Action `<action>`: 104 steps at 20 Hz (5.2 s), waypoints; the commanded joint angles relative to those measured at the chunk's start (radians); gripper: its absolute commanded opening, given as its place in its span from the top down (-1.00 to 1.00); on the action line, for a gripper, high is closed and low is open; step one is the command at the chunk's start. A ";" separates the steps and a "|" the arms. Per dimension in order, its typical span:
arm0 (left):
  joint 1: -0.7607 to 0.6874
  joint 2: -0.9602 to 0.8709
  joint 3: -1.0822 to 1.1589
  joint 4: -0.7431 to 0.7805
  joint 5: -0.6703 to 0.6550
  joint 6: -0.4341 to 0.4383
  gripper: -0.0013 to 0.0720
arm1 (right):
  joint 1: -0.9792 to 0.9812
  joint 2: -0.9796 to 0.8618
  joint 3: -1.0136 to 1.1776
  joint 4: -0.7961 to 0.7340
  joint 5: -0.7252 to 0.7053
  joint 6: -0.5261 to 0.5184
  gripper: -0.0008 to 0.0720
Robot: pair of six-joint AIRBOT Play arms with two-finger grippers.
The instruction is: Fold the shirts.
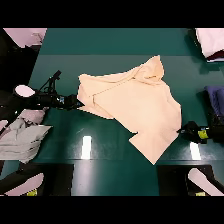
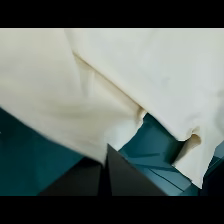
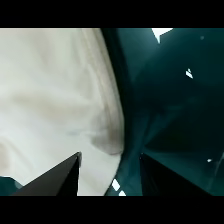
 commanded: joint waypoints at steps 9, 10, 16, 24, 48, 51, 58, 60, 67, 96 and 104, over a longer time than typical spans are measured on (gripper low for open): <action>0.000 0.001 0.032 -0.004 -0.027 -0.010 0.90 | 0.146 0.011 0.021 0.077 -0.025 -0.017 0.92; 0.000 0.001 0.081 0.000 -0.053 -0.010 0.90 | 0.167 0.032 0.075 0.081 -0.030 -0.015 0.92; 0.000 0.001 0.698 0.054 -0.163 -0.042 0.90 | 0.186 0.197 0.644 0.127 -0.237 0.031 0.92; 0.000 0.105 1.377 0.218 -0.077 -0.060 0.90 | 0.063 0.227 1.395 0.121 -0.365 0.030 0.92; 0.000 -0.264 0.699 0.502 -0.184 -0.274 0.90 | 0.267 -0.339 1.023 -0.024 0.179 0.163 0.92; 0.000 -0.386 0.699 0.489 -0.040 -0.261 0.90 | 0.334 -0.480 1.015 -0.066 0.040 0.162 0.92; 0.000 -0.415 0.700 0.475 0.330 -0.260 0.90 | 0.373 -0.558 1.015 -0.063 -0.443 0.145 0.92; 0.000 -0.415 0.700 0.475 0.315 -0.212 0.90 | 0.365 -0.553 1.016 -0.063 -0.453 0.096 0.92; 0.000 -0.415 0.634 0.476 0.041 -0.175 0.90 | 0.402 -0.524 0.956 -0.325 -0.154 0.080 0.92; 0.225 0.124 -0.249 0.308 -0.226 -0.112 -0.77 | 0.169 -0.033 0.521 0.130 0.079 -0.105 0.14; 0.225 0.124 -0.334 0.248 -0.164 -0.085 -0.77 | 0.292 -0.050 0.521 0.128 0.053 -0.112 0.14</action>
